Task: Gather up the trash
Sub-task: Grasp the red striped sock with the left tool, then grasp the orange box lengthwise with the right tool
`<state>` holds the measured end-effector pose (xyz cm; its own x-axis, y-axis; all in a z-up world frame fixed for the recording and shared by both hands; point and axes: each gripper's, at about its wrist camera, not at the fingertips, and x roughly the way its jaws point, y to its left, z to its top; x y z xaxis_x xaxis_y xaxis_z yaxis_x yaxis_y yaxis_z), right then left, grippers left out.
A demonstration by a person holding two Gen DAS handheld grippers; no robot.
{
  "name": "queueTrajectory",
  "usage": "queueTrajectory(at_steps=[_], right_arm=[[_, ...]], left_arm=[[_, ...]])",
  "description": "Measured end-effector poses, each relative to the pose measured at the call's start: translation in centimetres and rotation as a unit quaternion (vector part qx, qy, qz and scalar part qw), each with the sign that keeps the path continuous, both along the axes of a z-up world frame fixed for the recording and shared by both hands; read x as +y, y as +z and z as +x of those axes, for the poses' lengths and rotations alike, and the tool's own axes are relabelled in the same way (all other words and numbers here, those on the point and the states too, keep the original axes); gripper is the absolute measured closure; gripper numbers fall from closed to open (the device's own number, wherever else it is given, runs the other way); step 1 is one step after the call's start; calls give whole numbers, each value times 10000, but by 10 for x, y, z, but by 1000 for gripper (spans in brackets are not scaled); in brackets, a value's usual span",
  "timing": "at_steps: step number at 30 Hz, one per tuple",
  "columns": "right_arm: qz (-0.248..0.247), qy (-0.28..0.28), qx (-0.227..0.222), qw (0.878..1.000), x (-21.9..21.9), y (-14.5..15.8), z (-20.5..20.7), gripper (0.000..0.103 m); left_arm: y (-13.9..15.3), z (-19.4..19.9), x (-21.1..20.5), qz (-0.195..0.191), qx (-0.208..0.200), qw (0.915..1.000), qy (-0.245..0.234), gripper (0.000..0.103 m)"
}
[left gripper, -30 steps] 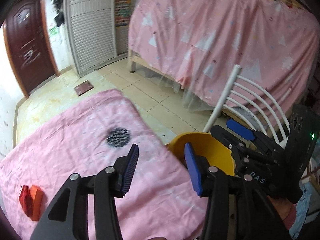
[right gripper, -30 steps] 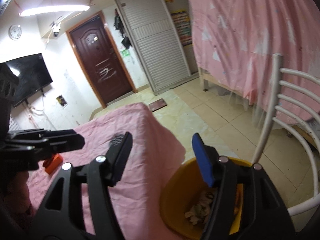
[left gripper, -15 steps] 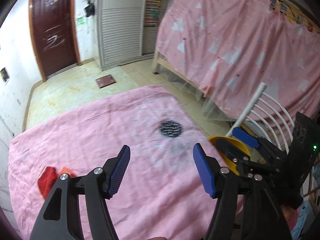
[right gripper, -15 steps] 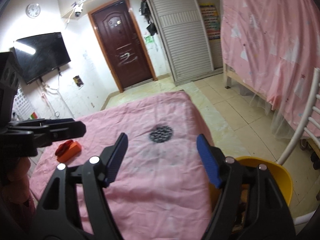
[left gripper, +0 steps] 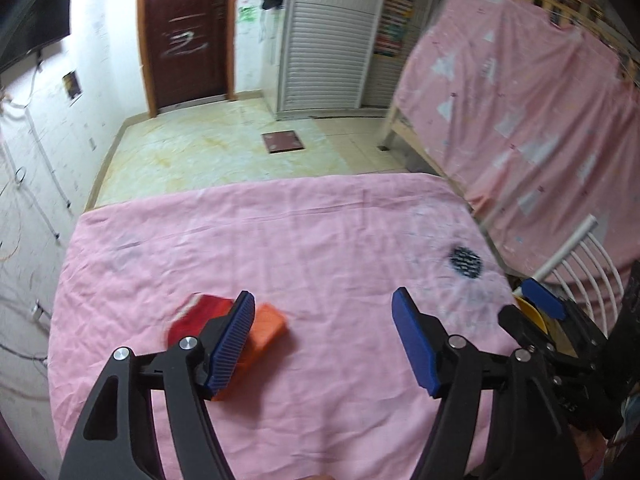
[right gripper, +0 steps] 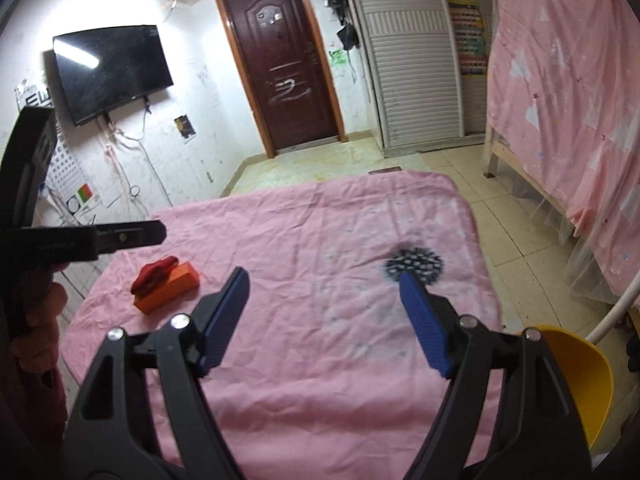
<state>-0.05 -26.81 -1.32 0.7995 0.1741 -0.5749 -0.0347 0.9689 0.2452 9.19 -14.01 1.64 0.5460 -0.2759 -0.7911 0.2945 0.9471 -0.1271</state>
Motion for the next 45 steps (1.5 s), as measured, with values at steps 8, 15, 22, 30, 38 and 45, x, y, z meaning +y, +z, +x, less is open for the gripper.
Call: queueTrajectory(at_steps=[8,15,22,30,38,45], right_arm=[[-123,197,92,9997,24,0,17,27],[-196,359,174,9990,45,-1,29,27],[-275,531,237,9979,65,-3,40,24],[-422,671,338,9963,84,-5,47,22],[-536,945,403,9933,114,-6,55,22],[-460,1398,434,9882,148,-6,63,15]], left_arm=[[-18,17,39,114,182,9990,387,38],[-41,25,60,315,403,9971,555,36],[-61,31,65,461,625,9958,482,34],[-64,32,70,90,680,9971,342,55],[-58,35,93,-118,535,9965,628,83],[-48,38,122,-176,333,9953,893,83]])
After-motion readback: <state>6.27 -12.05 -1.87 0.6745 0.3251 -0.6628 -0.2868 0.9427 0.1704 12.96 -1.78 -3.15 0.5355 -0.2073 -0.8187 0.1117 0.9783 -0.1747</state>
